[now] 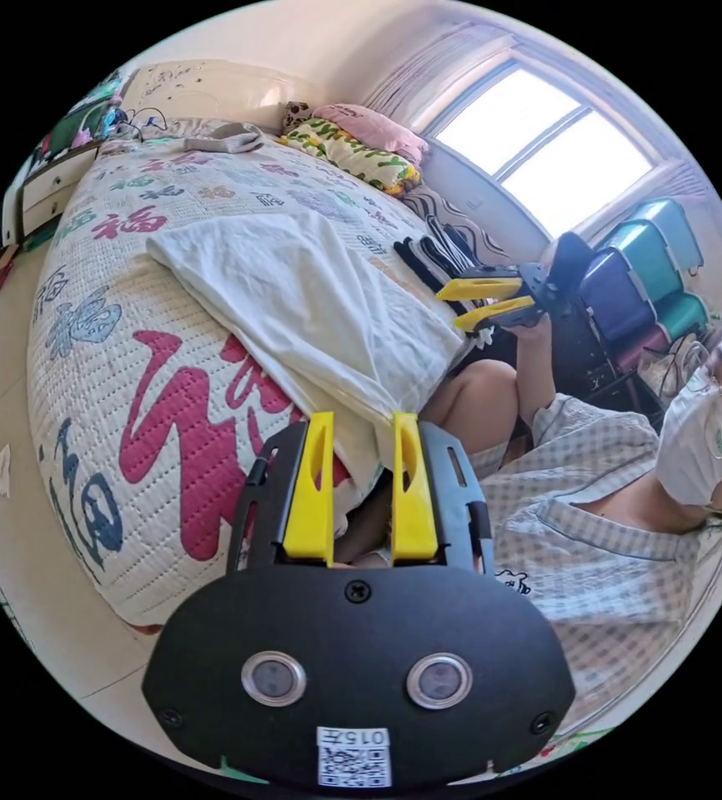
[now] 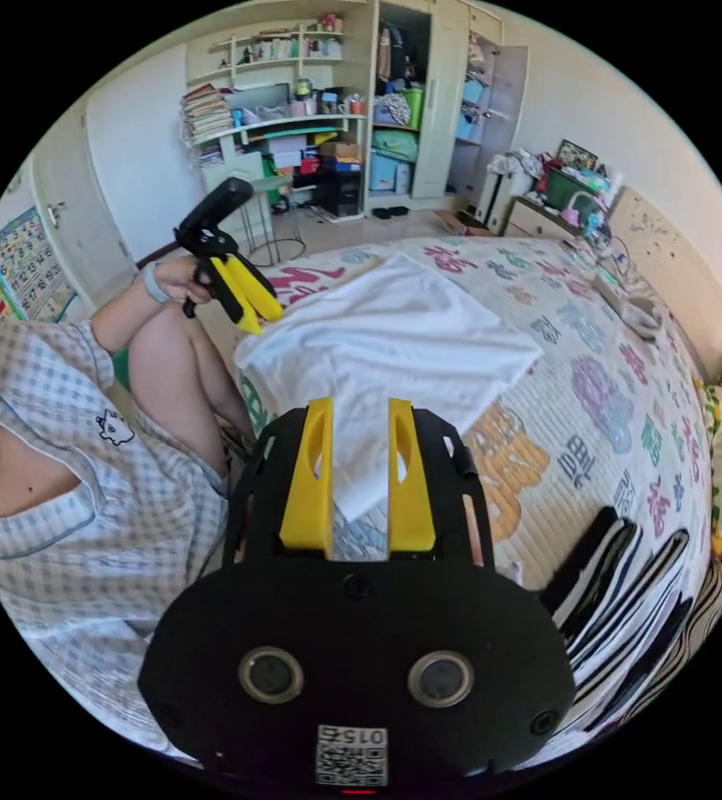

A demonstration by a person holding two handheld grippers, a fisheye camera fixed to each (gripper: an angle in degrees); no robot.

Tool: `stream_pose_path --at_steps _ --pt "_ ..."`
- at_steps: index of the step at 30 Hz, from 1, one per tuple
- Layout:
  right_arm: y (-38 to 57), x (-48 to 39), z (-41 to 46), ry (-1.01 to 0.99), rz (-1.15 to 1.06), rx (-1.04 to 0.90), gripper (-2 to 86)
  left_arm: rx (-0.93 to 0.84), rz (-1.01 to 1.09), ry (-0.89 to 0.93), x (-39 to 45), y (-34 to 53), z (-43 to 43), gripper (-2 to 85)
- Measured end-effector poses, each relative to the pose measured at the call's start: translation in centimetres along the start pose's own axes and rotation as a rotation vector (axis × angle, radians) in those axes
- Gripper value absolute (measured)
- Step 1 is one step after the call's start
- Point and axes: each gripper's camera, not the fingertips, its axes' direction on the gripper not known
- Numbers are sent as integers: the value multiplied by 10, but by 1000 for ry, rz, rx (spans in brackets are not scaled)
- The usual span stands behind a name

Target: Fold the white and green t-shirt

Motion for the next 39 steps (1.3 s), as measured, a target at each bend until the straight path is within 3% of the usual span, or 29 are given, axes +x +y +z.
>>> stream_pose_path --at_steps 3,7,11,14,17,23,28,33,36,39 --pt "20 33 9 -59 141 -55 111 -4 -17 52 -7 4 -1 92" --pt "37 71 30 -313 303 -82 103 -41 12 58 -5 4 2 90" --pt "39 88 30 -415 347 -34 96 -121 50 217 -6 7 13 95" --pt "34 95 32 -479 356 -9 90 -47 -35 249 -18 7 22 72" --pt "30 97 37 -440 350 -41 66 4 -79 348 -29 9 24 13" --pt "30 92 32 -385 311 -53 44 67 -10 231 -23 27 -26 -7" --pt "24 87 46 -353 280 -136 43 -97 -71 171 -37 35 0 -5" --pt "22 86 40 -349 241 -154 51 -102 -17 151 -27 36 -5 12" --pt "23 98 20 -319 289 -52 49 76 -6 197 -33 37 -40 42" --pt "14 114 3 -262 379 79 42 249 -90 83 -46 28 -64 63"
